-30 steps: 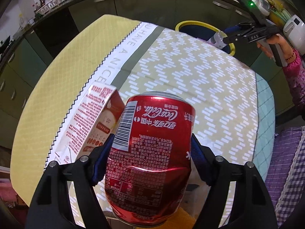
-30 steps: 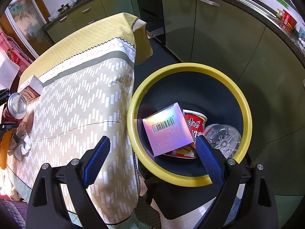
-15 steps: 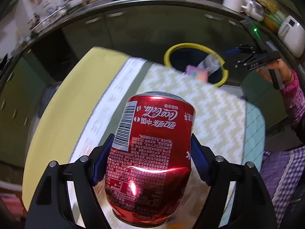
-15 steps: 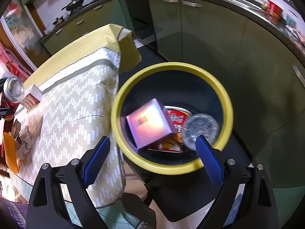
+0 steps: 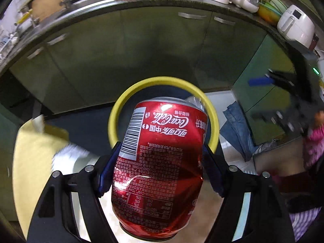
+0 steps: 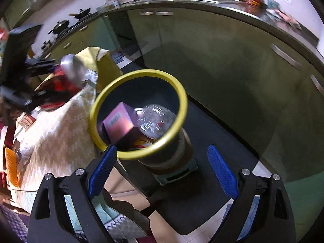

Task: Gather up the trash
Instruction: 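Carry the Coca-Cola can over the yellow bin and open the left gripper, then move the right gripper back over the table toward the white milk carton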

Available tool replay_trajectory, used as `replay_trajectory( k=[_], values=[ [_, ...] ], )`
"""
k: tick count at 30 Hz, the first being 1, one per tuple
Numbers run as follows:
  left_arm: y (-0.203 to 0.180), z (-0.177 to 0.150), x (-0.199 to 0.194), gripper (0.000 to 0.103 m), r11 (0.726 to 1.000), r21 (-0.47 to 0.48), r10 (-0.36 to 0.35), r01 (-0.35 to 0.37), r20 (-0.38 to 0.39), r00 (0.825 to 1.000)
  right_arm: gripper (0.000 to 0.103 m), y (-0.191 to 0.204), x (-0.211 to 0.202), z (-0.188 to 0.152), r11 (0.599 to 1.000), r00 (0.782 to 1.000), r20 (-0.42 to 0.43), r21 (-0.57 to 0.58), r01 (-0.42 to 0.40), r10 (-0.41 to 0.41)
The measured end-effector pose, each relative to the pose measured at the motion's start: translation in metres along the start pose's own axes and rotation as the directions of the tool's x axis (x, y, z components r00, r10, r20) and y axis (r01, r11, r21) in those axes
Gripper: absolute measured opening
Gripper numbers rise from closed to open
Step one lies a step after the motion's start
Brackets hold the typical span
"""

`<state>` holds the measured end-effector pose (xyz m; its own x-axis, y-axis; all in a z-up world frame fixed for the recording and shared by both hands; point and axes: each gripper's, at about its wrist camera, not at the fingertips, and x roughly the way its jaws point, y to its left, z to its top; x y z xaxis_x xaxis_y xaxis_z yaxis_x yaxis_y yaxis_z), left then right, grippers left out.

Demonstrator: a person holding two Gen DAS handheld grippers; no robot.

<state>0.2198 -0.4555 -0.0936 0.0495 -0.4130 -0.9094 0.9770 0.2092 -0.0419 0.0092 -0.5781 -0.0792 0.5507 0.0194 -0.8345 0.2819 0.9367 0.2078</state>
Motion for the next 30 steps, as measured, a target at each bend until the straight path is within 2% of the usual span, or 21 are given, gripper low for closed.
replay_trajectory(
  k=[6,12,16,21,24,26,28,30],
  values=[
    [0.006,0.038,0.049,0.073,0.998,-0.053,0.027,-0.029,-0.032,0.999,0.090,-0.023,0.000,-0.014,0.998,1.000,-0.010,0.061,0.001,-0.001],
    [0.013,0.038,0.044,0.077,0.994,-0.091,0.062,-0.064,-0.022,0.998,0.090,-0.026,-0.004,-0.020,0.998,1.000,0.002,0.067,-0.013,0.012],
    [0.005,0.022,0.005,0.078,0.993,-0.063,0.098,-0.097,0.017,0.995,0.090,-0.017,-0.005,-0.021,0.998,1.000,0.005,0.049,-0.031,0.030],
    [-0.006,-0.016,-0.060,0.080,0.989,-0.089,0.129,-0.121,0.085,0.988,0.090,0.000,-0.006,-0.016,0.999,0.999,0.007,0.015,-0.045,0.045],
    [-0.006,-0.050,-0.106,0.081,0.981,-0.156,0.137,-0.114,0.146,0.980,0.090,0.014,-0.010,-0.012,0.998,0.998,0.015,-0.012,-0.056,0.056],
    [-0.004,-0.078,-0.136,0.083,0.967,-0.226,0.163,-0.118,0.192,0.968,0.090,0.029,-0.011,-0.008,0.997,0.997,0.018,-0.040,-0.071,0.072],
    [0.000,-0.109,-0.165,0.083,0.946,-0.300,0.197,-0.122,0.233,0.952,0.090,0.045,-0.011,-0.005,0.993,0.996,0.017,-0.072,-0.089,0.091],
    [0.002,-0.139,-0.187,0.084,0.913,-0.383,0.253,-0.140,0.261,0.932,0.090,0.070,-0.008,0.000,0.985,0.992,0.009,-0.120,-0.121,0.123]
  ],
)
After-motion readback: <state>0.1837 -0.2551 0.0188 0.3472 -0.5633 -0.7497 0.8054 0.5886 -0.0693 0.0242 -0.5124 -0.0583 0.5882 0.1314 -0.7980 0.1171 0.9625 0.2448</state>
